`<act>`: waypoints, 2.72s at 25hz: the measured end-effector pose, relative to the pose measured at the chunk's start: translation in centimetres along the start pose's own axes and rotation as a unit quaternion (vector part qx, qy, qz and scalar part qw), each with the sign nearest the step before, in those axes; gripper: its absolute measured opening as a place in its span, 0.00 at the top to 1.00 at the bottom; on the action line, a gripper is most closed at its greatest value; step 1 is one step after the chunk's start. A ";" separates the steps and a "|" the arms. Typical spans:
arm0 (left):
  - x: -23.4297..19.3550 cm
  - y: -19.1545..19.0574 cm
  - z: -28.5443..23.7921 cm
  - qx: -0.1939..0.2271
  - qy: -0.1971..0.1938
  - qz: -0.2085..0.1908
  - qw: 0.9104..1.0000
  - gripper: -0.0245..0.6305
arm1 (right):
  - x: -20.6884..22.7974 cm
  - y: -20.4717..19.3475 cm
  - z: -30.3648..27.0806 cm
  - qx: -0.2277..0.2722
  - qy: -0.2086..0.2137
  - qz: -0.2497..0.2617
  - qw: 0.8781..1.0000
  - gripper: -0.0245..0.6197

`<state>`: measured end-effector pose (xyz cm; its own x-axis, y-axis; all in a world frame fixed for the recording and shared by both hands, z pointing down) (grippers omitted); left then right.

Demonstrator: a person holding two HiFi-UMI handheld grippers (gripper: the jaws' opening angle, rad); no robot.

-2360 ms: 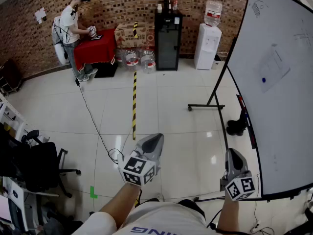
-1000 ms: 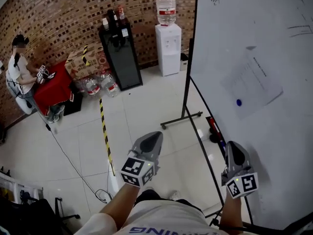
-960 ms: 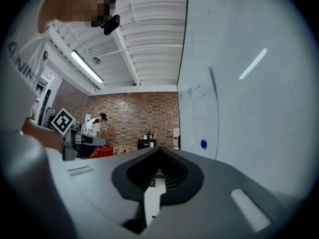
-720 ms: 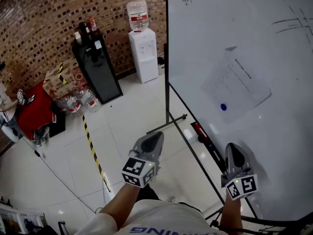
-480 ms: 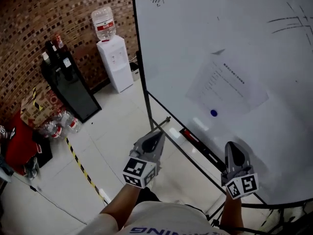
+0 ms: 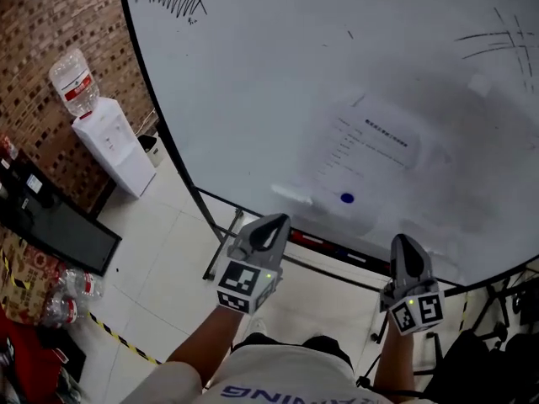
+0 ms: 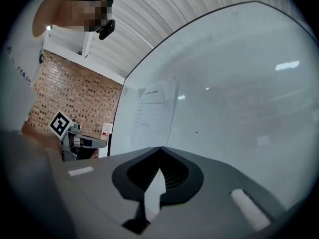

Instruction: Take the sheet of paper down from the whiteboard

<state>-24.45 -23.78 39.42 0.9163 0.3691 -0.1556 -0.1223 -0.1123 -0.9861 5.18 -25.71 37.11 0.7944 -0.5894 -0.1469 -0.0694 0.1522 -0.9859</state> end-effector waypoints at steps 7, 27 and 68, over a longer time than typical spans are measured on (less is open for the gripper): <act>4.1 0.4 -6.4 -0.020 -0.072 -0.047 0.996 0.95 | 1.6 1.1 3.0 -0.001 -0.062 0.009 0.998 0.95; 8.4 -1.3 -12.3 -0.035 0.028 -0.121 0.992 0.75 | 1.8 1.9 2.3 0.005 -0.025 0.021 0.999 0.95; 7.2 -0.8 -11.9 -0.034 -0.050 -0.062 0.996 0.77 | 2.1 12.6 -6.9 0.016 -0.025 0.076 0.997 0.95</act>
<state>-13.24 -32.03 39.78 0.8801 0.4729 -0.0417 0.0180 -0.1210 -0.9925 1.80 -30.46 23.81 0.8058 -0.5168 -0.2893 -0.1732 0.2616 -0.9495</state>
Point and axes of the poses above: the fingertips, and each gripper's own axes: z backward along the fingers, x to its right, y out of its top, the point moved 7 cm from there along z, backward along the fingers, and after that the axes turned 7 degrees about z, right-handed, at the moved point
